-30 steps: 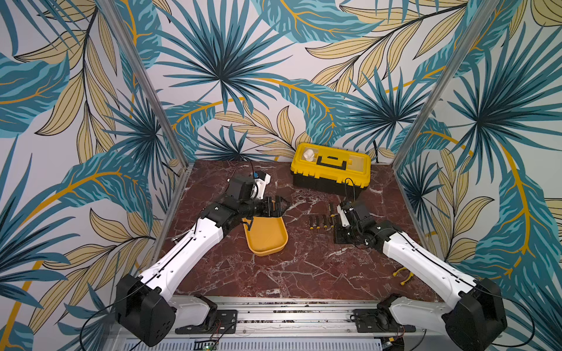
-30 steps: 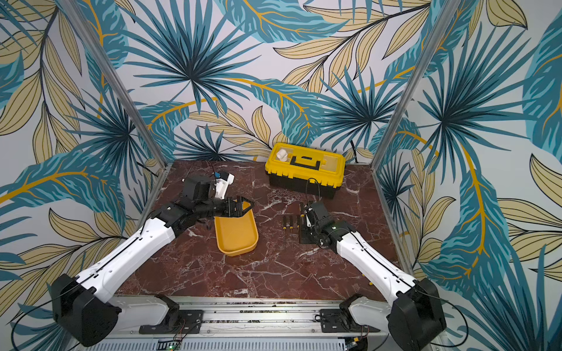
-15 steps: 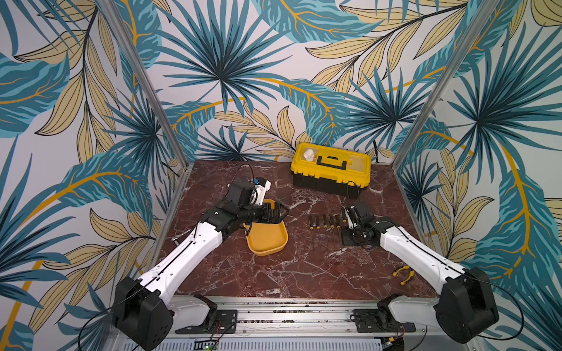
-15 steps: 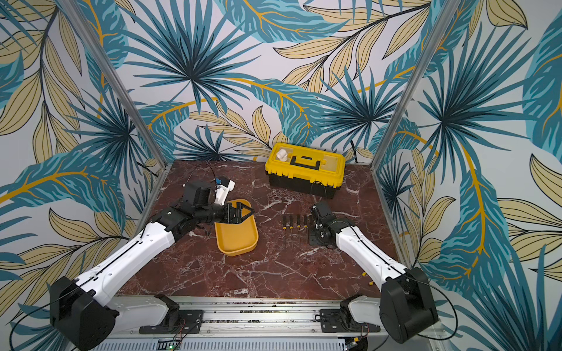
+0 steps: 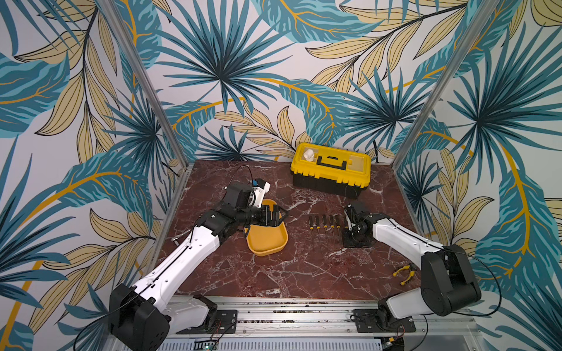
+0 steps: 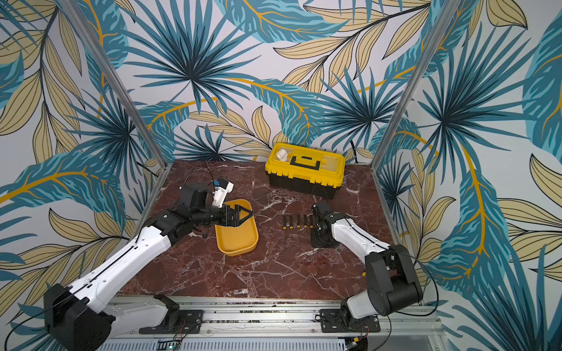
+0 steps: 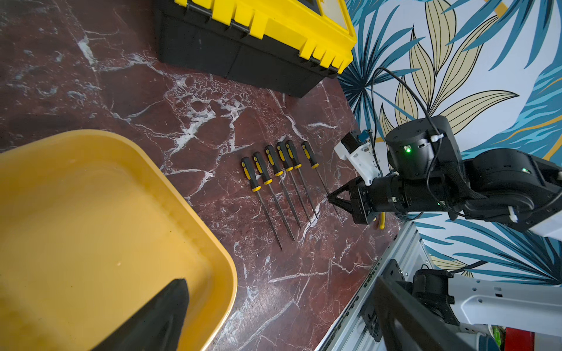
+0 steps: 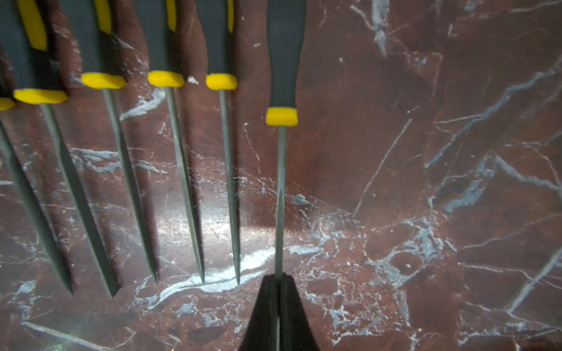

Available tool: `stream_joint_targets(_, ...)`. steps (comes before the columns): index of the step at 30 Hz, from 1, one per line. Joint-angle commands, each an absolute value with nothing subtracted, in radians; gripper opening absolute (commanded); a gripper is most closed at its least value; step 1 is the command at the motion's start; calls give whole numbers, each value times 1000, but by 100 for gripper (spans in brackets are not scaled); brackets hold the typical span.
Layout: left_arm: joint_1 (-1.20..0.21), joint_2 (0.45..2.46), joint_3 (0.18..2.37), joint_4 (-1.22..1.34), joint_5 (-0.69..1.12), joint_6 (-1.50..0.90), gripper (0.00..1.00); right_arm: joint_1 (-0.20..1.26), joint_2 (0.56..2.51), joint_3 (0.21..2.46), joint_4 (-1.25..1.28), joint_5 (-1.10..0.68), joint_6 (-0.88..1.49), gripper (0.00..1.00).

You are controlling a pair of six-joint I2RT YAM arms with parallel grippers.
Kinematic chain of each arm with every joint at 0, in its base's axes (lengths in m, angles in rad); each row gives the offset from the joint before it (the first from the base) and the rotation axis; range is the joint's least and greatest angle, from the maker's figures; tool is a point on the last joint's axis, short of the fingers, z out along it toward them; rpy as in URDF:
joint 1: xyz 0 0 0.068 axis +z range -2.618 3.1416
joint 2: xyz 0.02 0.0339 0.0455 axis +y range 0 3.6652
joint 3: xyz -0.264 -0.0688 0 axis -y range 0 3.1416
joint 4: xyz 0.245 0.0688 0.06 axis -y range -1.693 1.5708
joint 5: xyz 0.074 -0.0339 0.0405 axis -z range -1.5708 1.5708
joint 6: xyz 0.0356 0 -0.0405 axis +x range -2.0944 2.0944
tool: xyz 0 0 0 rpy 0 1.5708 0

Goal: Take the file tool out of the storage box
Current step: Place the file tool at the center of the board.

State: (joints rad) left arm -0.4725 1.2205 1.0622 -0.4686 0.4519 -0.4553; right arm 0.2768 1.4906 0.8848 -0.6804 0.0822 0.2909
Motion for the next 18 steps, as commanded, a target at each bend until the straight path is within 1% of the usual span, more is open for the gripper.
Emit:
stream_joint_targets(1, -476, 1197, 1033, -494, 452, -428, 100, 269, 1516, 906, -672, 83, 267, 0)
stream_joint_targets(18, -476, 1184, 997, -462, 455, -454, 100, 253, 1620, 976, -689, 74, 248, 0)
